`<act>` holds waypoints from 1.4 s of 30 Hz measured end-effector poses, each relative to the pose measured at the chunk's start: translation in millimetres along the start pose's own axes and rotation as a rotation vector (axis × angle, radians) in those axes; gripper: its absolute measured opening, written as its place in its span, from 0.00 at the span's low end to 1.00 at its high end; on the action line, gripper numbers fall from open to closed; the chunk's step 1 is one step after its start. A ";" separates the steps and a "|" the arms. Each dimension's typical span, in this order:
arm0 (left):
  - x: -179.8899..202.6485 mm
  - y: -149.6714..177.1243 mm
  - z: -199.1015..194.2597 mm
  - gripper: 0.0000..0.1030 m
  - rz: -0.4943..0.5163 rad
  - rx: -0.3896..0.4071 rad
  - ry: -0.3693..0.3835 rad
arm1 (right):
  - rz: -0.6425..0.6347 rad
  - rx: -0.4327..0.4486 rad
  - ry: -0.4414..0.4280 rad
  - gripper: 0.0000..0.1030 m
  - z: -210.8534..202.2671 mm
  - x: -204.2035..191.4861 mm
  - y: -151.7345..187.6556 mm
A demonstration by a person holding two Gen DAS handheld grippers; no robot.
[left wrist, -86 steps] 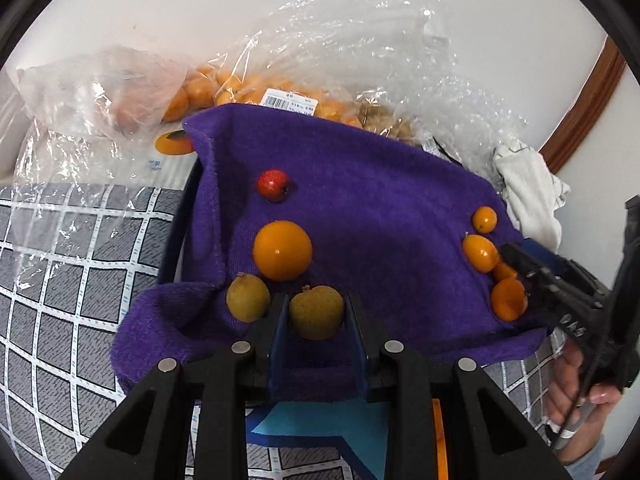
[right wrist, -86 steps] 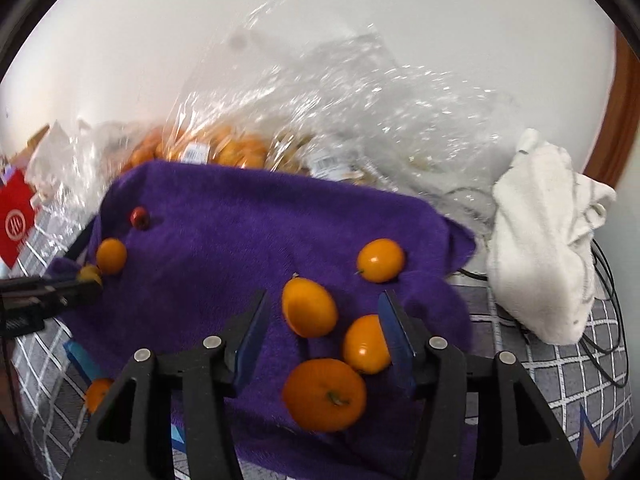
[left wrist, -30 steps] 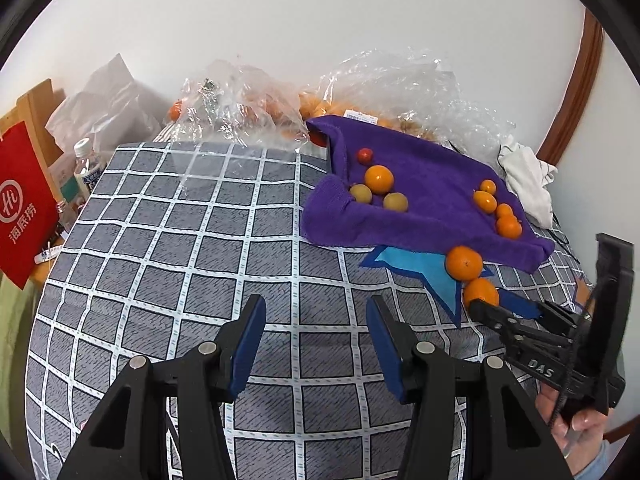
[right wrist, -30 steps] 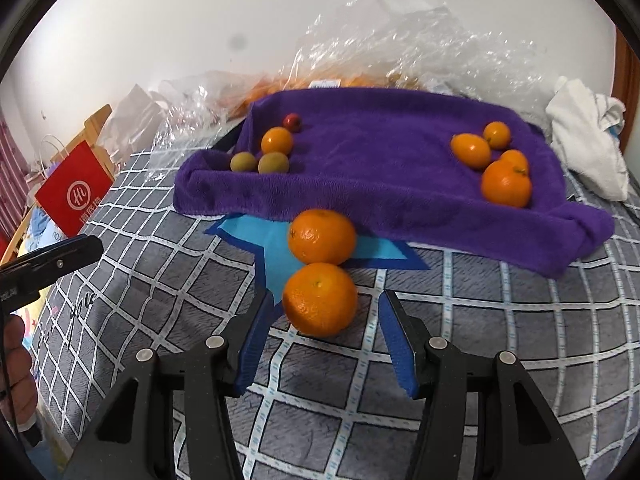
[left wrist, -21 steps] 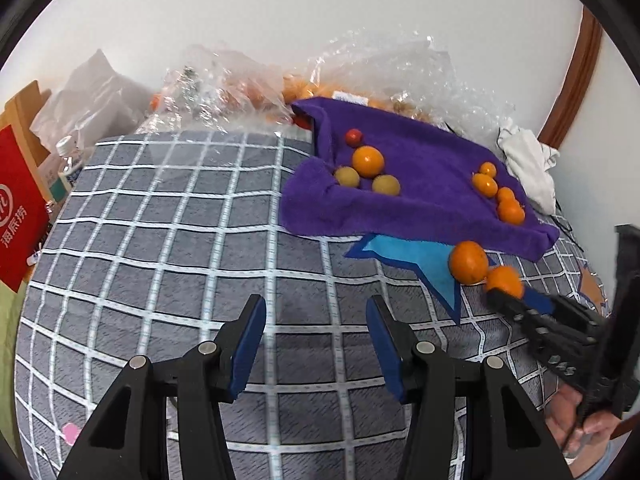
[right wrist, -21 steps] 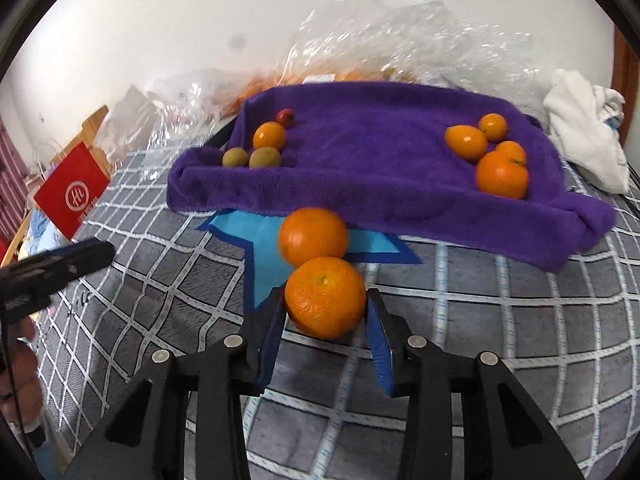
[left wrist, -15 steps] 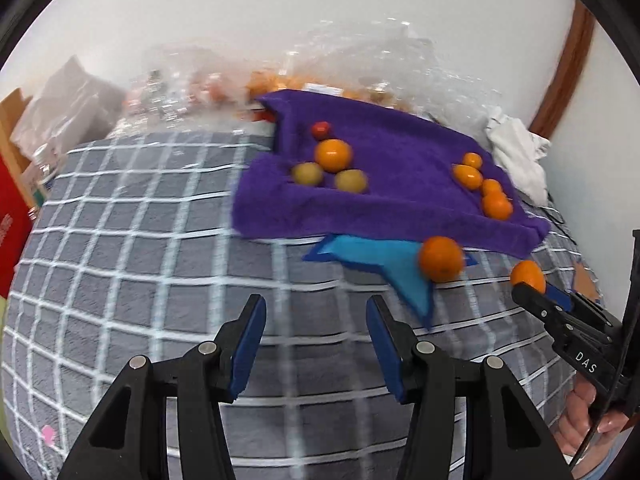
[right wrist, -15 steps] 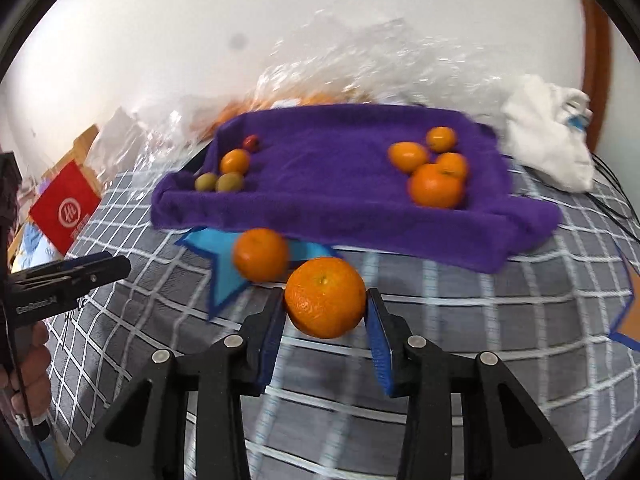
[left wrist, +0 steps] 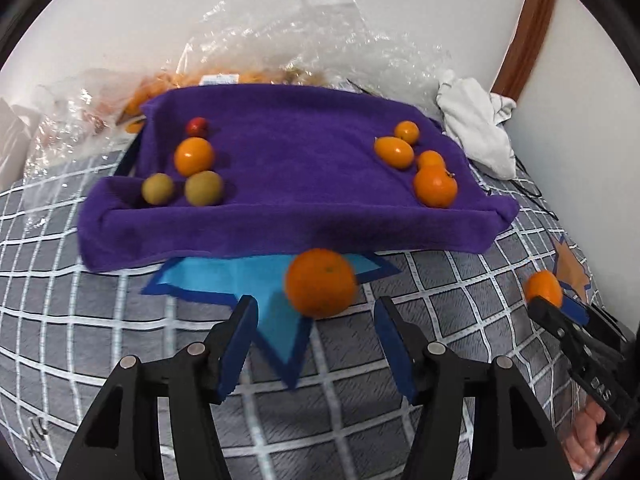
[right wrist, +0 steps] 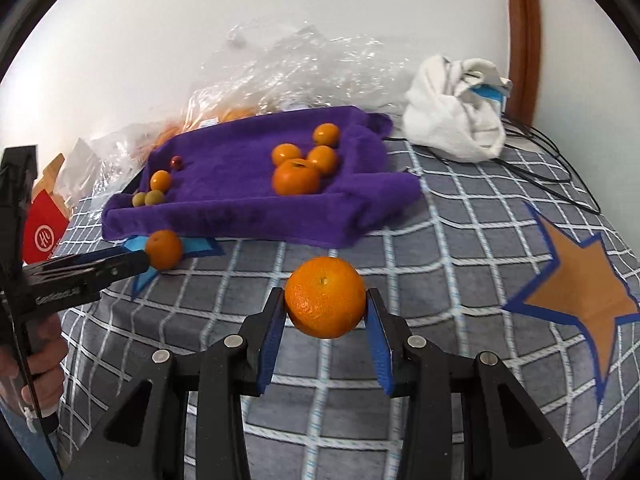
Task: Organize fruits
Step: 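Grasp a large orange with the left tool while the right tool holds its orange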
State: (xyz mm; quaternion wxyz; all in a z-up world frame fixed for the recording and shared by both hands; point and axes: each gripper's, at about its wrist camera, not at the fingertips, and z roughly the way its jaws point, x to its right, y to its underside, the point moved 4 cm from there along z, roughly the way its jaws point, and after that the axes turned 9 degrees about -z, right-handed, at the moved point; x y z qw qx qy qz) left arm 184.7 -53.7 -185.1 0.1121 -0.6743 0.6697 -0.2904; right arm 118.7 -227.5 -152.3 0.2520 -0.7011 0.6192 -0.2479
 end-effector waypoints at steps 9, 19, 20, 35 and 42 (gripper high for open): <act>6.9 -5.0 22.5 0.39 -0.015 0.004 -0.038 | -0.004 0.000 -0.013 0.38 2.5 6.0 -3.1; -18.3 6.4 -19.7 0.38 -0.056 0.027 -0.030 | 0.007 0.021 -0.042 0.38 -13.4 -9.4 -6.9; -22.5 8.8 -28.2 0.38 -0.064 0.035 -0.031 | 0.007 0.027 -0.048 0.38 -18.7 -13.4 -7.3; -48.2 24.0 -115.5 0.38 -0.139 0.126 0.008 | 0.010 0.072 -0.053 0.38 -88.1 -41.0 -0.6; -40.0 12.0 -138.2 0.38 -0.137 0.159 0.032 | 0.015 0.096 -0.025 0.38 -104.8 -36.0 -14.7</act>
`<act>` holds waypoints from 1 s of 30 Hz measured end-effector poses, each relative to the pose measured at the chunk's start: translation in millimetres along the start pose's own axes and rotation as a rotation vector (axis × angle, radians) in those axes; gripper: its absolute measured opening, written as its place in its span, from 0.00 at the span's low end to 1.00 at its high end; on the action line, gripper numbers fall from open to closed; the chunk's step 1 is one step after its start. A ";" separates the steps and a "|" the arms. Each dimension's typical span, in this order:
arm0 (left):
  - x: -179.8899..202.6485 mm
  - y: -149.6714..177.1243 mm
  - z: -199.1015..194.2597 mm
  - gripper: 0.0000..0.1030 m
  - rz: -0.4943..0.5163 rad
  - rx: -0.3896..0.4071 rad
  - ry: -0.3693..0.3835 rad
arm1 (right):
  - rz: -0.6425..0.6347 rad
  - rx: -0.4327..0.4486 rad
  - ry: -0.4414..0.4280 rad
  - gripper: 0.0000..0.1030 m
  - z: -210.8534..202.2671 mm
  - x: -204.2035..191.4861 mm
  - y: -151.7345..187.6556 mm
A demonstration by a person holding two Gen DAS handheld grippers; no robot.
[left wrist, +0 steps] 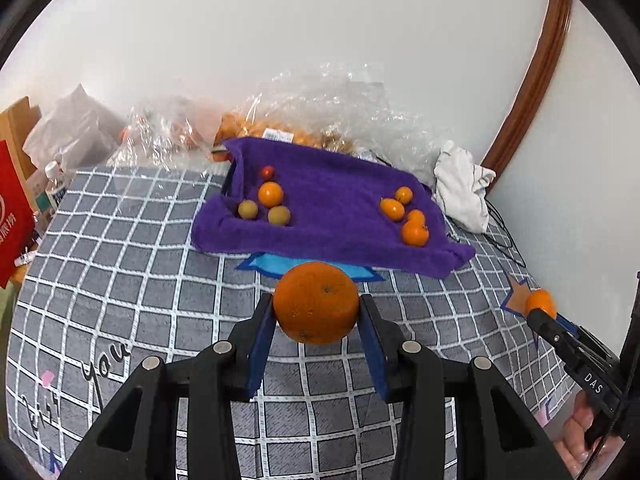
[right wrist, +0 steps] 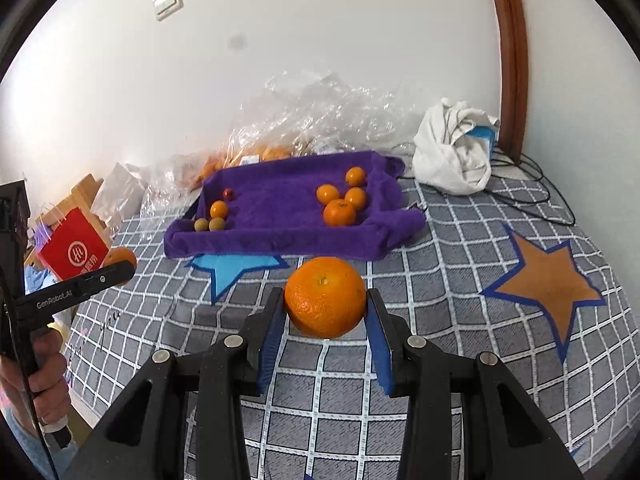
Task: Organize fruits
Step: 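Grasp a large orange with the left tool while the right tool holds its orange, then carry both held oranges up over the purple towel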
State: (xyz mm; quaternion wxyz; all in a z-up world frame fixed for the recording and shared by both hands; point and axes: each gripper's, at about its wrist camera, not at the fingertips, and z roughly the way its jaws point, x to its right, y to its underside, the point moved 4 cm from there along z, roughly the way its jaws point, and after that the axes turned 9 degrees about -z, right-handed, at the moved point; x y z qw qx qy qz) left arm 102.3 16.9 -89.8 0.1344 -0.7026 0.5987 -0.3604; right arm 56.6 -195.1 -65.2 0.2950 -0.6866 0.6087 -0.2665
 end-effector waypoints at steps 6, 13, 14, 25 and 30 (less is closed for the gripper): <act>4.3 -16.2 -2.6 0.38 0.005 0.000 0.010 | -0.002 0.003 0.013 0.38 1.7 6.3 -18.1; 6.7 -43.7 -2.2 0.38 0.006 0.007 -0.005 | -0.014 0.012 0.011 0.38 11.9 11.6 -46.3; 6.3 -46.7 -1.5 0.38 0.006 0.008 -0.009 | -0.014 0.012 0.012 0.38 13.7 12.4 -50.0; 3.0 -86.9 14.1 0.38 0.008 0.015 -0.030 | -0.007 0.008 0.000 0.38 47.8 21.6 -88.7; 2.6 -100.2 24.2 0.38 0.012 0.011 -0.037 | -0.007 0.005 -0.005 0.38 62.3 24.1 -100.1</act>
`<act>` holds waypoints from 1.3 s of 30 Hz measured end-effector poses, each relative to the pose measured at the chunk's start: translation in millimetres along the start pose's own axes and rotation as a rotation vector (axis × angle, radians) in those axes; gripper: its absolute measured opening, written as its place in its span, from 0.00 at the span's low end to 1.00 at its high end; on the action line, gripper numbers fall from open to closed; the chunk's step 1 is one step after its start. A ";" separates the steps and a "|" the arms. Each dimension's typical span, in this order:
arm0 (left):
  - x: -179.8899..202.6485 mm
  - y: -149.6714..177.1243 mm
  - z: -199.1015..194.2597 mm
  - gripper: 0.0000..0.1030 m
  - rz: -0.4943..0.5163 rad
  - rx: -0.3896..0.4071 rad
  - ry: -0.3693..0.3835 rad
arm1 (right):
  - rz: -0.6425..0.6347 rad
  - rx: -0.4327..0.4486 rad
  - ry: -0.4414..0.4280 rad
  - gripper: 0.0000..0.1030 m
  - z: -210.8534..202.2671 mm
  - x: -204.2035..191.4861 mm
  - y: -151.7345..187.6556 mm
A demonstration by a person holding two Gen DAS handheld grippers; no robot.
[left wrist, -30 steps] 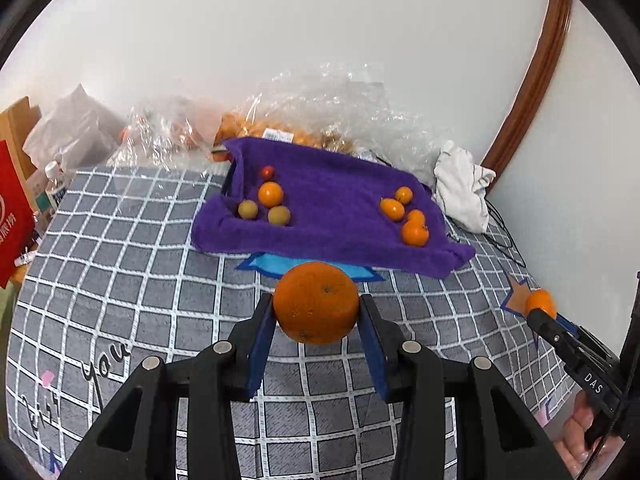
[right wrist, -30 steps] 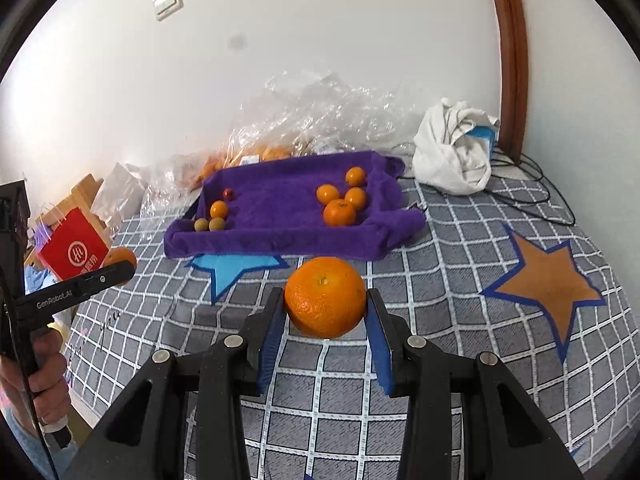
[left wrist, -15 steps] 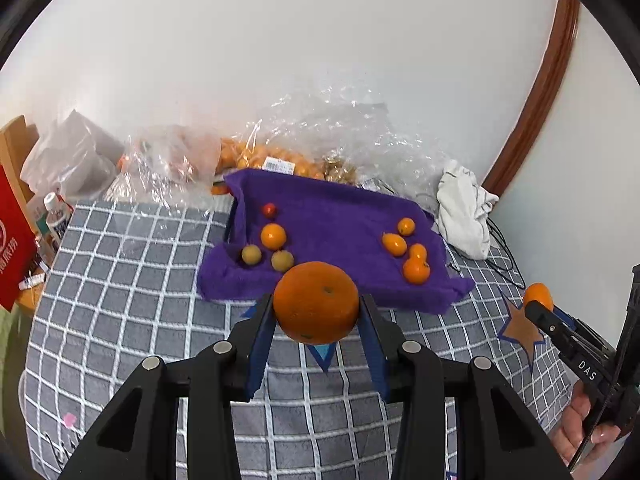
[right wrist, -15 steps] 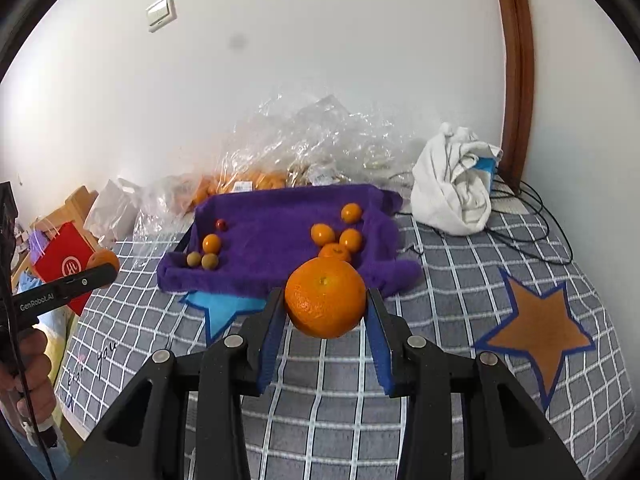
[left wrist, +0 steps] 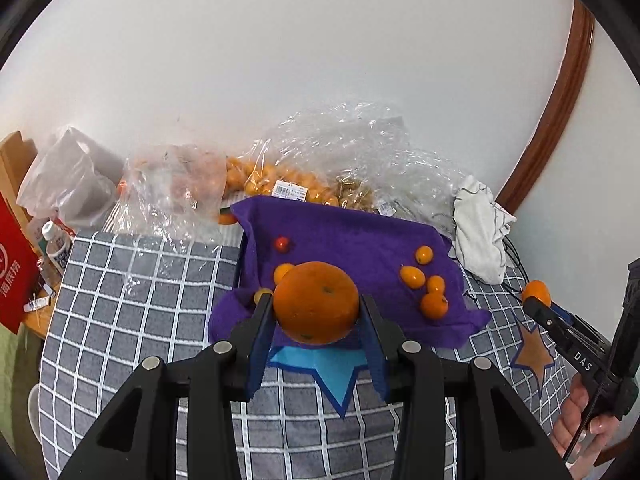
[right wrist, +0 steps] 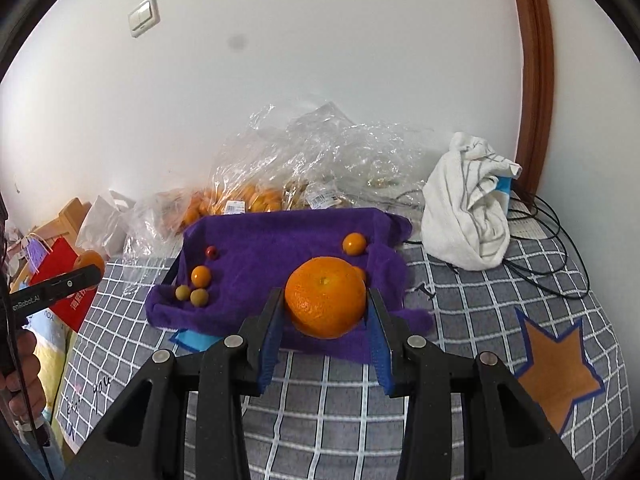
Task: Organize fruits
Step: 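Carry both held oranges up over the purple towel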
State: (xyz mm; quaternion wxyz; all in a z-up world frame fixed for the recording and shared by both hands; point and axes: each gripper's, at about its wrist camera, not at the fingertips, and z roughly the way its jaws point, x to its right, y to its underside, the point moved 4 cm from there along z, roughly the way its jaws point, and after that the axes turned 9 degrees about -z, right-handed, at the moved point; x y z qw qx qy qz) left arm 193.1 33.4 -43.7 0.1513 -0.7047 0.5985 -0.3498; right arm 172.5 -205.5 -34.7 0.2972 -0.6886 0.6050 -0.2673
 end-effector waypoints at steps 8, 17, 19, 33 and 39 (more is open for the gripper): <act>5.6 -18.6 17.1 0.38 0.001 -0.003 -0.001 | -0.011 -0.016 -0.001 0.38 24.5 5.0 -12.6; 8.9 -30.6 42.6 0.38 0.001 -0.019 -0.001 | -0.025 -0.038 -0.017 0.38 54.1 4.4 -24.0; 8.0 -32.9 48.7 0.38 -0.004 -0.024 0.001 | -0.026 -0.044 -0.020 0.38 60.3 3.7 -25.2; -2.9 -48.7 75.1 0.38 -0.015 -0.041 -0.005 | -0.045 -0.082 -0.028 0.38 96.4 -4.4 -34.9; -6.8 -54.7 91.7 0.38 -0.013 -0.058 -0.011 | -0.070 -0.106 -0.045 0.38 117.3 -14.0 -35.8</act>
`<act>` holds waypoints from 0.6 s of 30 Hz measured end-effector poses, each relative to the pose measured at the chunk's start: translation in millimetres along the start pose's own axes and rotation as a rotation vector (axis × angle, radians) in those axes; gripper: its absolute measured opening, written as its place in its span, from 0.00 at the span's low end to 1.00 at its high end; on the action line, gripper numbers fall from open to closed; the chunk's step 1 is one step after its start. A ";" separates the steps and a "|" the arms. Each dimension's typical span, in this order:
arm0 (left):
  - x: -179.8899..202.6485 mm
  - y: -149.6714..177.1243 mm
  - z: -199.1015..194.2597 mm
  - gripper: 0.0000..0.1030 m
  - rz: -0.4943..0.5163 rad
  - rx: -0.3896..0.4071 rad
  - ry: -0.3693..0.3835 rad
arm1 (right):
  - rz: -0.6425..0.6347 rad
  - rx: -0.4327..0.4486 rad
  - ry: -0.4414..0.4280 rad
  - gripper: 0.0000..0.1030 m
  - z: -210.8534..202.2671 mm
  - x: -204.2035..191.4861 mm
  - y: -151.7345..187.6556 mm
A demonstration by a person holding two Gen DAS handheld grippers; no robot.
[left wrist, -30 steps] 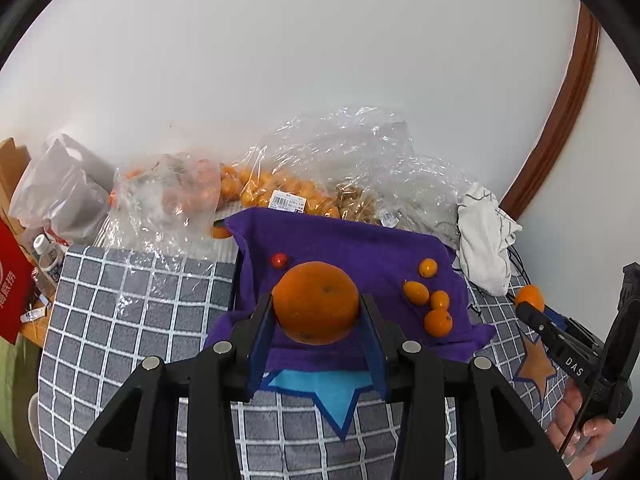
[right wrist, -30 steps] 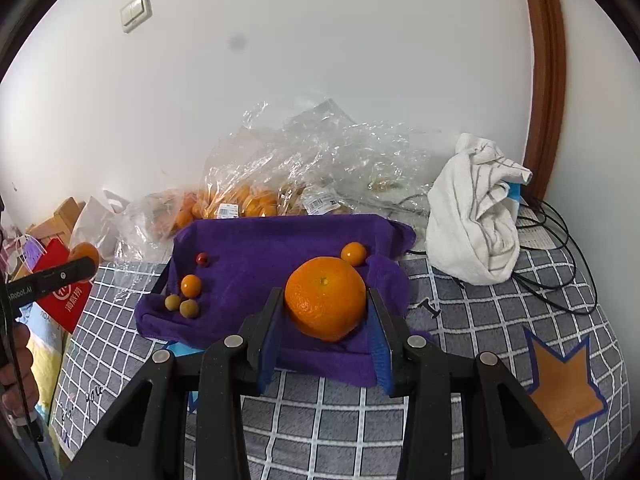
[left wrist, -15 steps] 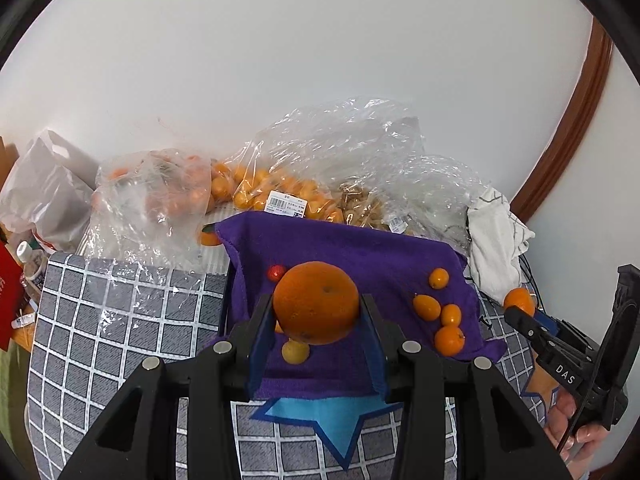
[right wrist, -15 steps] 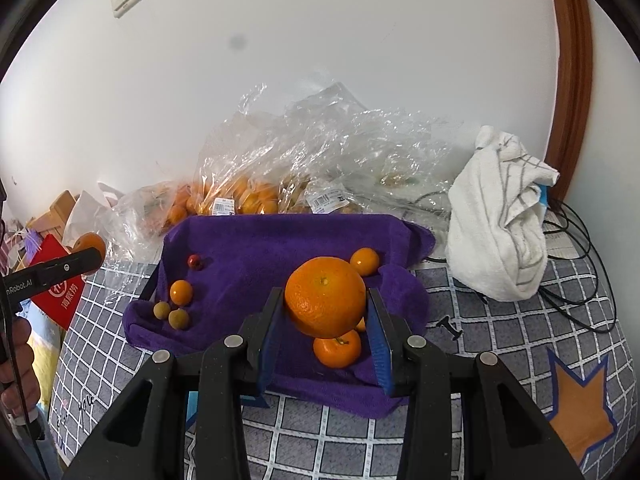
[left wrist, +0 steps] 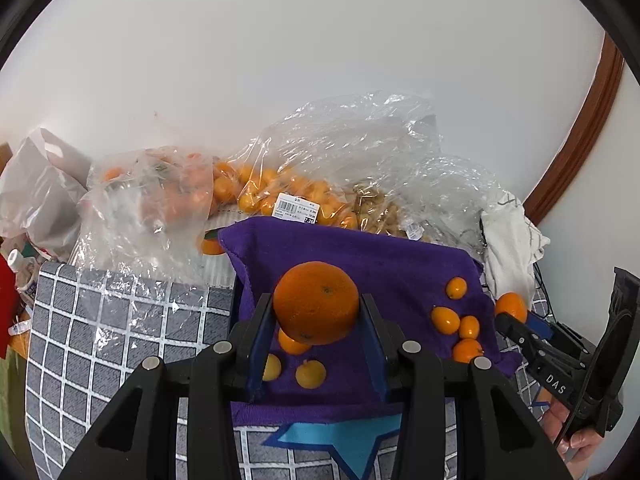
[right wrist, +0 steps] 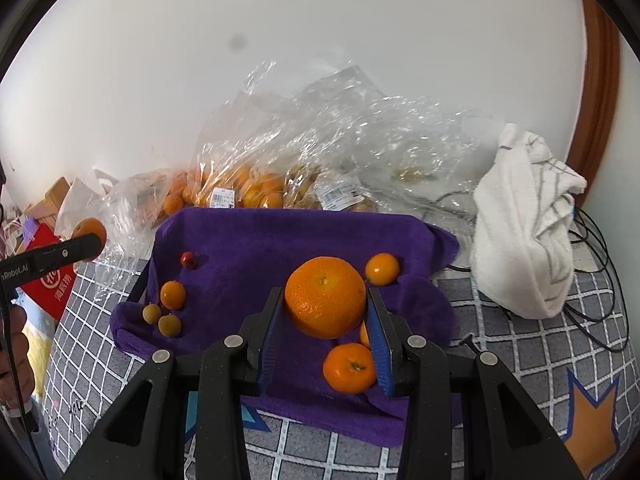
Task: Organize fruits
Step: 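Carry both held oranges up over the purple towel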
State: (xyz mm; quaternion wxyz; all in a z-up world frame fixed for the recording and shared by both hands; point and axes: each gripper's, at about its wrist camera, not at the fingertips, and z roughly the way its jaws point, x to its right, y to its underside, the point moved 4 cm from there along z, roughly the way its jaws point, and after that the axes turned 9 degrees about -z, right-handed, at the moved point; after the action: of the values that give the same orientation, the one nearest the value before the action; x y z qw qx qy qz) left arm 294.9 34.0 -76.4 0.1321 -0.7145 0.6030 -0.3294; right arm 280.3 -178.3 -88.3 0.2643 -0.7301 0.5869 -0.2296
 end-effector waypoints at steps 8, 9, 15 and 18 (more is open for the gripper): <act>-9.2 -5.7 30.8 0.38 -0.007 -0.035 -0.002 | -0.027 -0.064 -0.046 0.38 41.2 -17.0 10.1; -11.0 -6.1 34.8 0.38 -0.010 -0.040 -0.001 | -0.029 -0.072 -0.052 0.38 46.0 -19.0 11.7; -12.7 -6.1 59.1 0.38 0.002 -0.076 -0.010 | -0.056 -0.124 -0.081 0.38 73.4 -30.8 21.6; -11.0 -4.6 71.0 0.38 0.008 -0.095 -0.009 | -0.074 -0.139 -0.092 0.38 81.3 -36.4 25.6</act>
State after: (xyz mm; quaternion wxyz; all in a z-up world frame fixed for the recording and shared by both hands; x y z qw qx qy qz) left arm 342.6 30.7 -130.1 0.1020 -0.7192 0.6201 -0.2965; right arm 306.4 -137.6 -167.4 0.2309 -0.7776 0.5613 -0.1642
